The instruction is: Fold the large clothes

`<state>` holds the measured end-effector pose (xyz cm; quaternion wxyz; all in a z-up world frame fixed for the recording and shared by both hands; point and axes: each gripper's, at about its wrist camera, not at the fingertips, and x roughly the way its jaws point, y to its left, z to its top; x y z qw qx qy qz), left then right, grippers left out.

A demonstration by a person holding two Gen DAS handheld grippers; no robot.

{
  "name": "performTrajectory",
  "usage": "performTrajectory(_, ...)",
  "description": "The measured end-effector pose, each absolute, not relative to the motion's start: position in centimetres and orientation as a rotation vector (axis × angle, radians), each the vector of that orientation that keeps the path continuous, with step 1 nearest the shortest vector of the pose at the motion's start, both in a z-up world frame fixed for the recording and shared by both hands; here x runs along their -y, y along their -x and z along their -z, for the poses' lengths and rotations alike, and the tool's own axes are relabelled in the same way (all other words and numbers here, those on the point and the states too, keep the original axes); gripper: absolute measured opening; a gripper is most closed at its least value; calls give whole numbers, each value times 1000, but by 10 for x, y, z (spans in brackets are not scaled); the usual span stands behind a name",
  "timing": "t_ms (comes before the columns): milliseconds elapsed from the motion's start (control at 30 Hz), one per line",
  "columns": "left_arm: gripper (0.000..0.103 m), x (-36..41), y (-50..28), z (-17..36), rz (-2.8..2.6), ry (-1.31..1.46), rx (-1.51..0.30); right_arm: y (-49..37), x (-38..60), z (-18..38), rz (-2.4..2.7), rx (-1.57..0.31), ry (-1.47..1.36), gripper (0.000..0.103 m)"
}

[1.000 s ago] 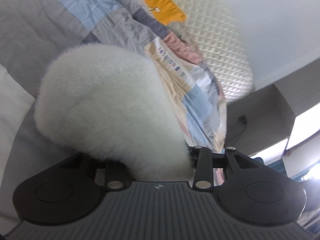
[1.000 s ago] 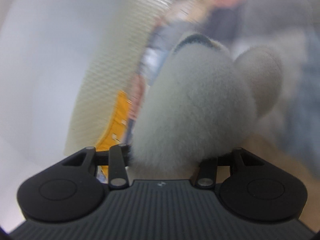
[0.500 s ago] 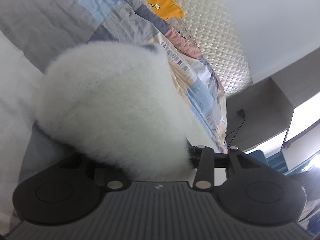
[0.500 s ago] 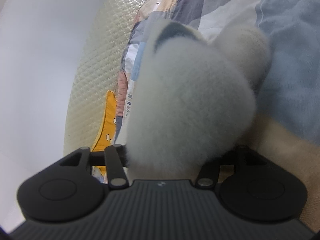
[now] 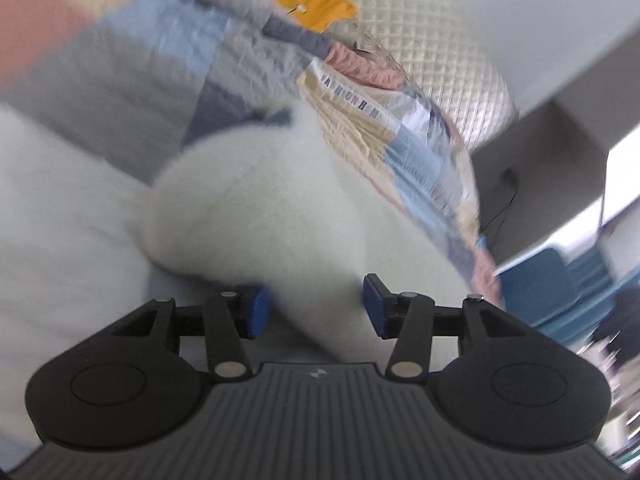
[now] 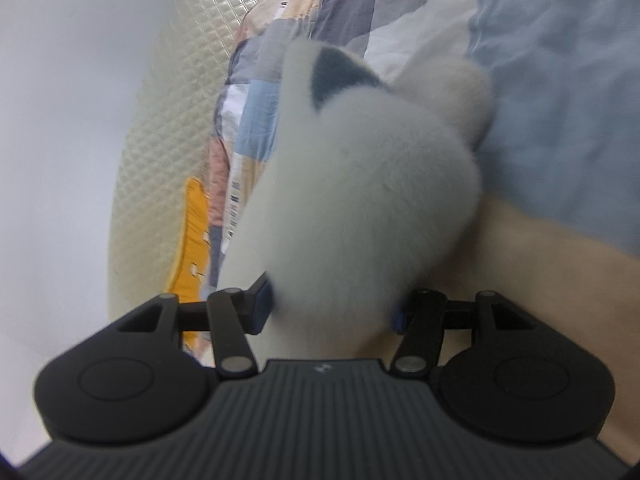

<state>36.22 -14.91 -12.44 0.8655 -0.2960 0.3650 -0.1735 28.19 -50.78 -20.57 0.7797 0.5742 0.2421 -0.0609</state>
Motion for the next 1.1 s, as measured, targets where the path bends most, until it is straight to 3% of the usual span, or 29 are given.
performTrajectory(167,55,150,-323,53,422,441,-706,-245,502,159,198,-531,-1126,57)
performTrajectory(433,60,144,-245,-86,543,353,-571,-199,466,20,156,-404,-802,58)
performTrajectory(600,60,138,-188,-145,562,225,-480,-161,432,-53,105,-315,-578,58)
performTrajectory(800,60,118,-124,-169,558,136,-408,-118,395,-93,50,-265,-432,58)
performTrajectory(1100,60,95,-61,-150,536,31,-373,-73,346,-92,27,-268,-293,58)
